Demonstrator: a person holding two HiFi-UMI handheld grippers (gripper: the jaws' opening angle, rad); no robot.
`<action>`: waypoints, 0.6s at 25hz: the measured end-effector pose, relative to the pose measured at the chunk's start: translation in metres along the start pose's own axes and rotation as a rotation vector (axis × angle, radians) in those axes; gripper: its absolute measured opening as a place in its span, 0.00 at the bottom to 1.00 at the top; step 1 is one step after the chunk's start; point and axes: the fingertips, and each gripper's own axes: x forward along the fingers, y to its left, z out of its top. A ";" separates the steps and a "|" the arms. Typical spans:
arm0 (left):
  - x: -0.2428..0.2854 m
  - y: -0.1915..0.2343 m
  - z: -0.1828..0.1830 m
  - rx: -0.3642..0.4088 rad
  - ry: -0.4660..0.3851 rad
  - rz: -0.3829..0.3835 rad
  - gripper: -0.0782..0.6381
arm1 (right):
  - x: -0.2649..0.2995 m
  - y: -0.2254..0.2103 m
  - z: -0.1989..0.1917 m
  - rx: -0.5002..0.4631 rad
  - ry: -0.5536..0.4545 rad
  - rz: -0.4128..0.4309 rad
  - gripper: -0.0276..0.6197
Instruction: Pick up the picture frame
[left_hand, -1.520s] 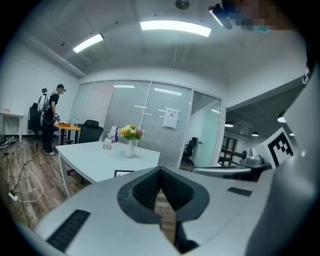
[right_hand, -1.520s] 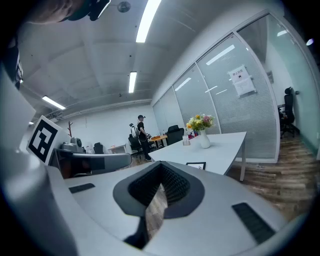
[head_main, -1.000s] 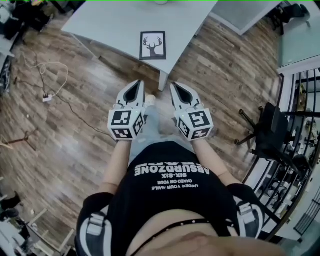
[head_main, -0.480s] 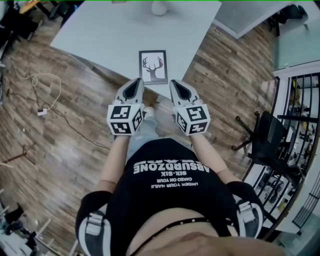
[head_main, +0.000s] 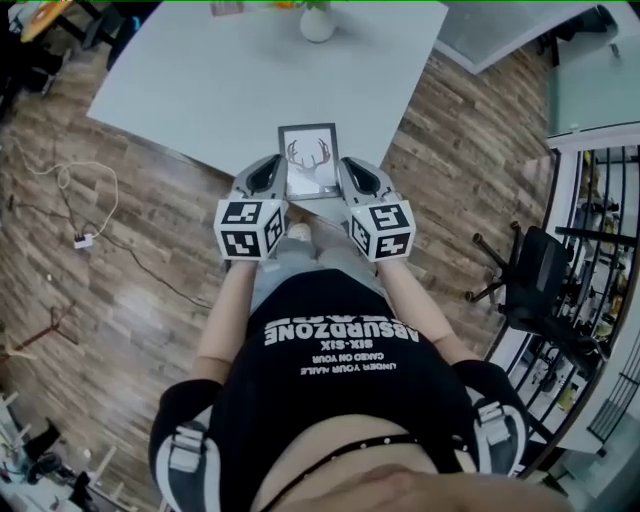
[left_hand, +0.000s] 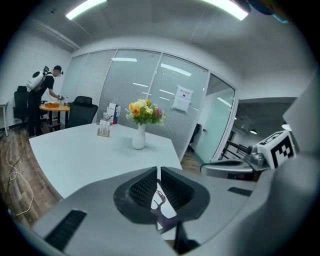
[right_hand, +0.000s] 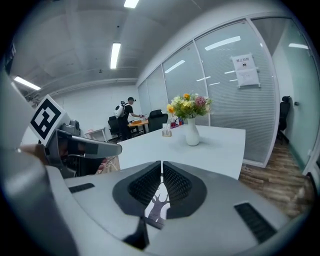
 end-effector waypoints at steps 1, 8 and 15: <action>0.007 0.002 -0.002 0.002 0.014 0.000 0.13 | 0.005 -0.004 -0.004 0.010 0.018 0.000 0.07; 0.039 0.019 -0.018 -0.019 0.089 0.012 0.21 | 0.037 -0.025 -0.040 0.102 0.166 -0.010 0.25; 0.061 0.034 -0.052 -0.128 0.203 -0.021 0.37 | 0.060 -0.029 -0.065 0.153 0.267 0.023 0.25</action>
